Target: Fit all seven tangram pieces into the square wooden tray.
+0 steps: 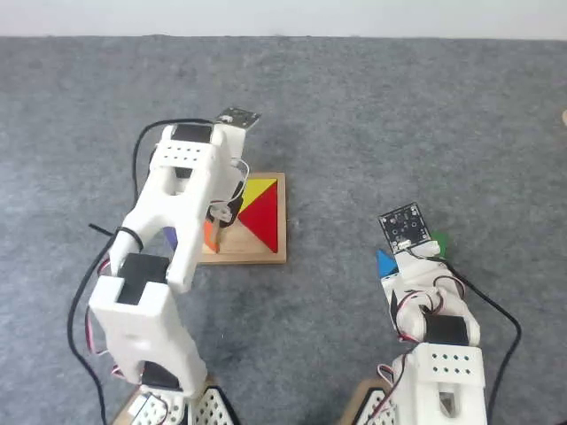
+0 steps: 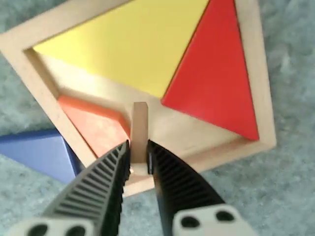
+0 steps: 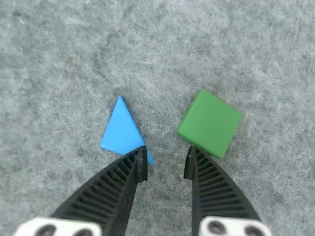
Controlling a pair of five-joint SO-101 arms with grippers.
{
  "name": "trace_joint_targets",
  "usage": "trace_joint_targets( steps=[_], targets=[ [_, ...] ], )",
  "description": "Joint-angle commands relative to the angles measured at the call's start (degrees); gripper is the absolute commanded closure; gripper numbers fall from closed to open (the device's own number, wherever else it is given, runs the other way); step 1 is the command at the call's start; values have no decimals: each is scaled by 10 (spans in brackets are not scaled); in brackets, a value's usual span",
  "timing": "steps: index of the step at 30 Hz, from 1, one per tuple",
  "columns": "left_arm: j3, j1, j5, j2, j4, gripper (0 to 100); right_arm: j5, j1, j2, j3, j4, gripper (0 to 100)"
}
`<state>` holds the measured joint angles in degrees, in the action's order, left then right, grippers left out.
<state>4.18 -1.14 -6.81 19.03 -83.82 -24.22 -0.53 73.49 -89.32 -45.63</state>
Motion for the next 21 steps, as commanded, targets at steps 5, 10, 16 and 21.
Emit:
trace_joint_targets(
  steps=[5, 10, 16, 21],
  targets=[
    [1, -33, 29, -34, 12, 881, -6, 0, 9, 12, 6, 854],
    [1, -65, 42, -33, 13, 863, -6, 0, 9, 12, 7, 854],
    [0, -42, 29, -40, 13, 863, -6, 0, 9, 12, 5, 854],
    [15, 60, -18, -39, 30, 863, -6, 0, 9, 12, 7, 854]
  ],
)
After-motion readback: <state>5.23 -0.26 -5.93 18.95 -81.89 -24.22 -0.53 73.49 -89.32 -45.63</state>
